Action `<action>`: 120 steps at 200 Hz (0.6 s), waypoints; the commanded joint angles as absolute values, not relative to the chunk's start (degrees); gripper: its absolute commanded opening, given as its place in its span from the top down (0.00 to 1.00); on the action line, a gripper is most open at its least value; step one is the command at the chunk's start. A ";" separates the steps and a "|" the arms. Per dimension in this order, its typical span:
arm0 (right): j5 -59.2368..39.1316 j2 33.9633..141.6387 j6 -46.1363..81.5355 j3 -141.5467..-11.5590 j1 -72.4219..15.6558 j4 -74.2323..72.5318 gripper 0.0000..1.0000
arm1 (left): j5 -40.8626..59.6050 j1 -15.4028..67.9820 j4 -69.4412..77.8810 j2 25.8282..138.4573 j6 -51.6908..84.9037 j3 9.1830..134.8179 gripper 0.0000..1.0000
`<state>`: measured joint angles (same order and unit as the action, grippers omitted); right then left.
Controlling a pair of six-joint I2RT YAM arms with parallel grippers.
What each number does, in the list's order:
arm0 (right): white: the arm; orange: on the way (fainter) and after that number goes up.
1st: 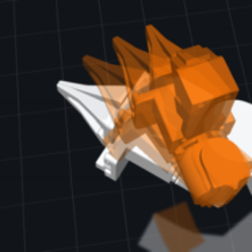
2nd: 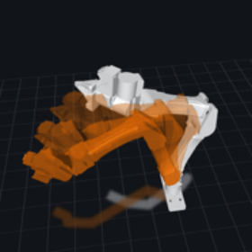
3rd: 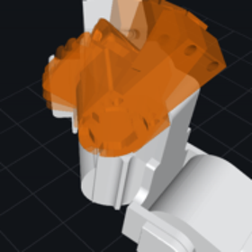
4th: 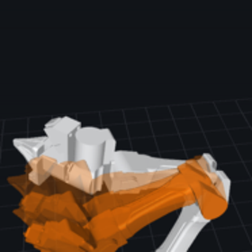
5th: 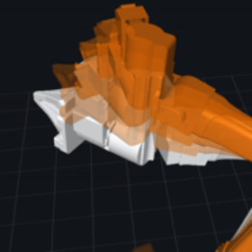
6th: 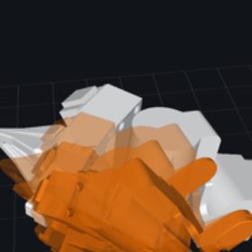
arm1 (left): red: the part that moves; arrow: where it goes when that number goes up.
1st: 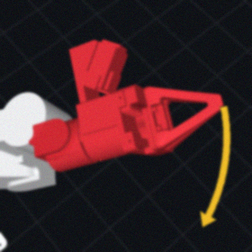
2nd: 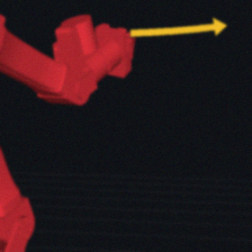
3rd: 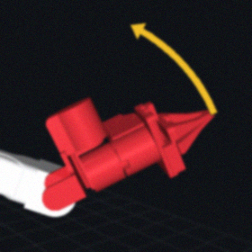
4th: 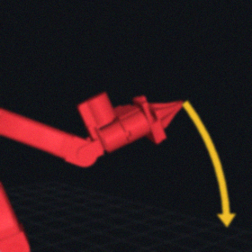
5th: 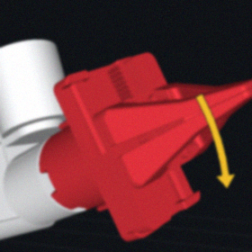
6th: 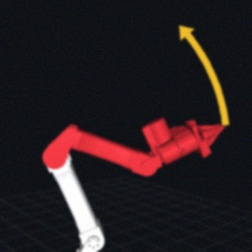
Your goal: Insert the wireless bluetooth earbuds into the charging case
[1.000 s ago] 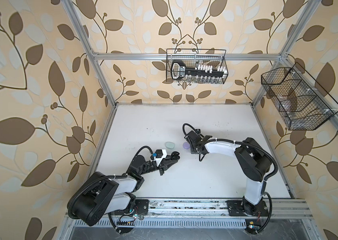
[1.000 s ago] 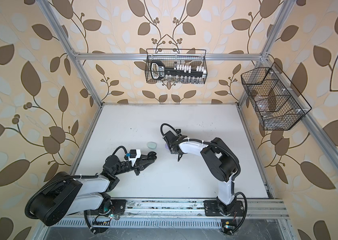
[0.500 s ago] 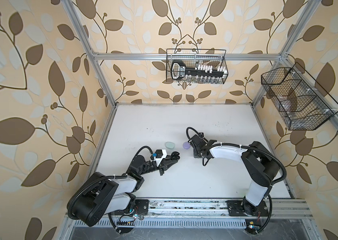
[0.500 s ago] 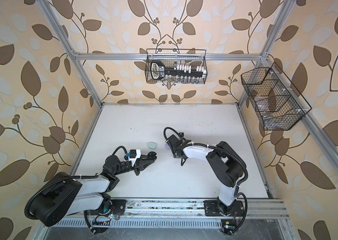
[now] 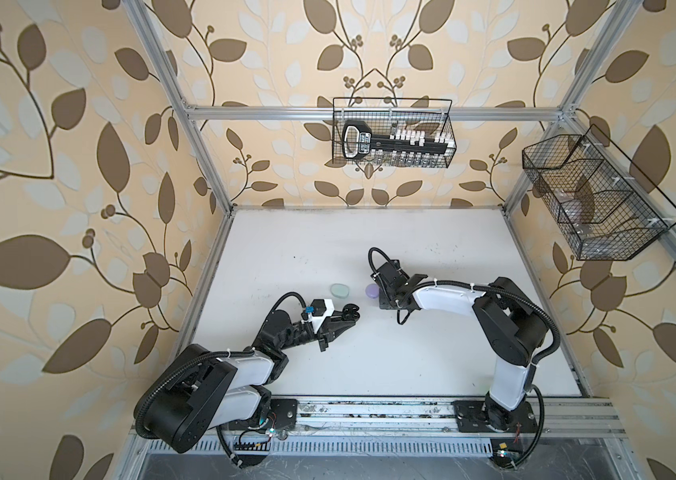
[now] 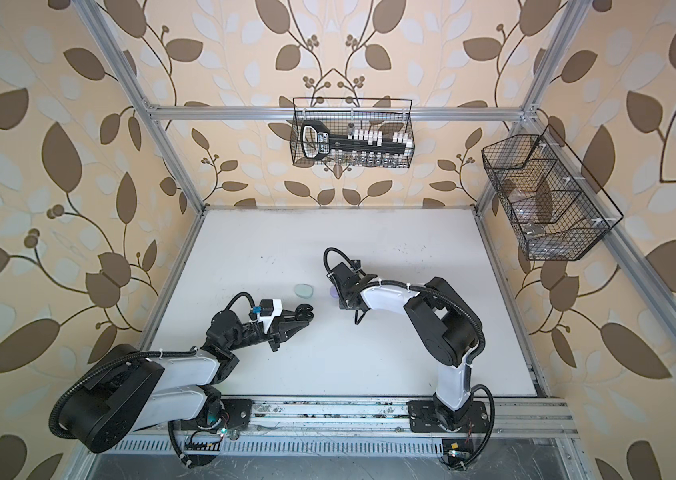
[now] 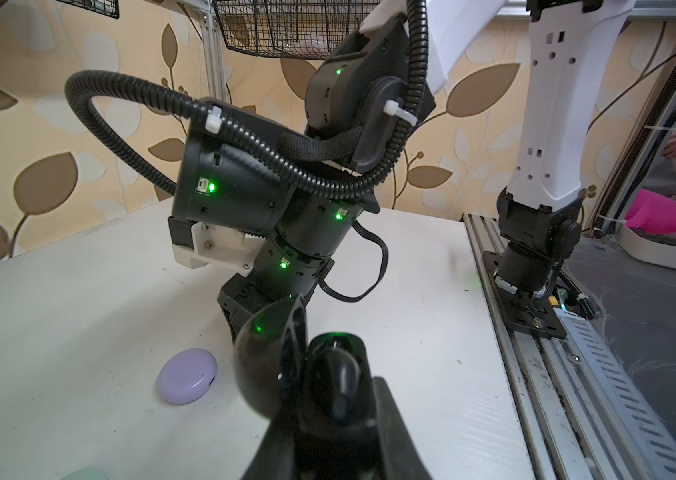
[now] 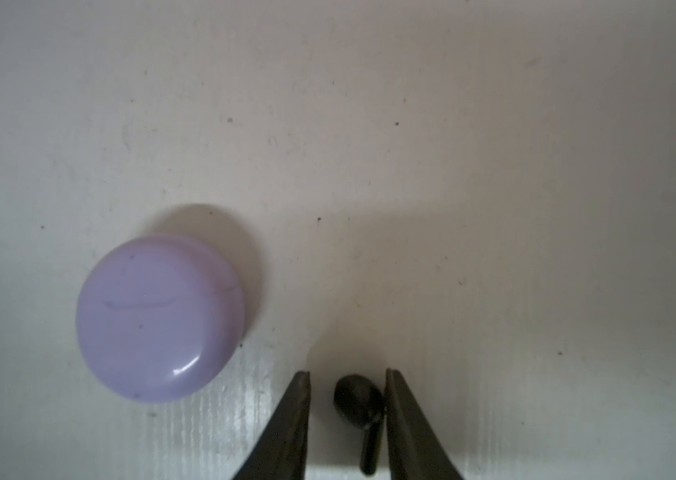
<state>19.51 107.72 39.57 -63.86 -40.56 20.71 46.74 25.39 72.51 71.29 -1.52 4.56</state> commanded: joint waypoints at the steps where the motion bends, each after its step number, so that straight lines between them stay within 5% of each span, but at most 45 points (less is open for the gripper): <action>1: 20.37 109.32 40.03 -62.43 -40.96 24.56 0.73 | 48.87 24.53 74.62 70.04 -1.85 4.94 1.00; 120: 21.00 107.41 40.16 -61.98 -41.64 24.53 0.89 | 49.30 24.69 74.29 71.41 -1.94 5.79 1.00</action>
<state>21.02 107.77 39.57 -63.81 -41.12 20.75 47.79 25.39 72.16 71.31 -1.52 4.58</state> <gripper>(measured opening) 0.148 0.224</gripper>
